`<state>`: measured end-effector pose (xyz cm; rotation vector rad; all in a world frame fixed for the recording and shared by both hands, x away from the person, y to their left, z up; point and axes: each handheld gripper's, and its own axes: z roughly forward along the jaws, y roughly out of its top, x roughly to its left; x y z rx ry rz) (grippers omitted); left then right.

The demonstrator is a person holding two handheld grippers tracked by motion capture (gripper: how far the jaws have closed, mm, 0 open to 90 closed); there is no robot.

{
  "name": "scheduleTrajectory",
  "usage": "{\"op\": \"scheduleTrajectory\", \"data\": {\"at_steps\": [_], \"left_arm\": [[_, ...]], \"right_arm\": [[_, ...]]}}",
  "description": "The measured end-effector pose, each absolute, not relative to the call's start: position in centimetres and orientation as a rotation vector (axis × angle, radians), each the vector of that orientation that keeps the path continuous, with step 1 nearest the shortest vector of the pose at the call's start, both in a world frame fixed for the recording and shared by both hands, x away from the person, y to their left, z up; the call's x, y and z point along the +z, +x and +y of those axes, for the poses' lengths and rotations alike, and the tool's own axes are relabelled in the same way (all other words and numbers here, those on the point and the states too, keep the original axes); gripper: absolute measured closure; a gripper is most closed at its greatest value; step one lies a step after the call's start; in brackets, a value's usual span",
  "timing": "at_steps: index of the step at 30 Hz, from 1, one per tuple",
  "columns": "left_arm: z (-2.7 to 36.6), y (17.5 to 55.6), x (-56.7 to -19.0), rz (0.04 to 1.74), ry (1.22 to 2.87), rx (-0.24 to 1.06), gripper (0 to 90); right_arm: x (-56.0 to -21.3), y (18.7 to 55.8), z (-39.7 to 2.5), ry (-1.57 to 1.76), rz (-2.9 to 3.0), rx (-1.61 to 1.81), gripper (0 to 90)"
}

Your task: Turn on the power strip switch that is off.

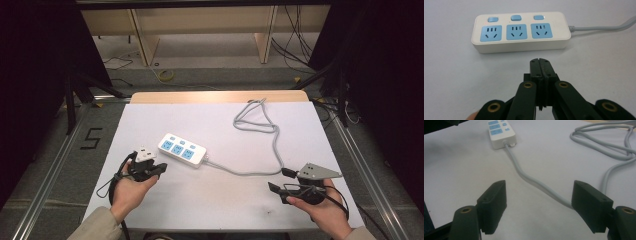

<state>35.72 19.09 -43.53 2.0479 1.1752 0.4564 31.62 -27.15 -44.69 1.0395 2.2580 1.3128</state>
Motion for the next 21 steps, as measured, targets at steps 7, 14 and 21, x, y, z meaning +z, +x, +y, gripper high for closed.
{"op": "scheduleTrajectory", "data": {"at_steps": [7,14,21], "left_arm": [[19.0,36.4,-43.4,1.193,2.024,0.427,89.8],[18.9,36.7,-43.3,1.193,2.028,0.424,89.8],[18.8,37.2,-43.2,1.197,2.031,0.431,89.8]], "right_arm": [[-44.7,31.6,-27.1,1.044,2.262,1.308,29.0],[-44.7,31.6,-27.2,1.044,2.261,1.306,29.0],[-44.7,31.6,-27.2,1.045,2.257,1.306,29.0]]}}
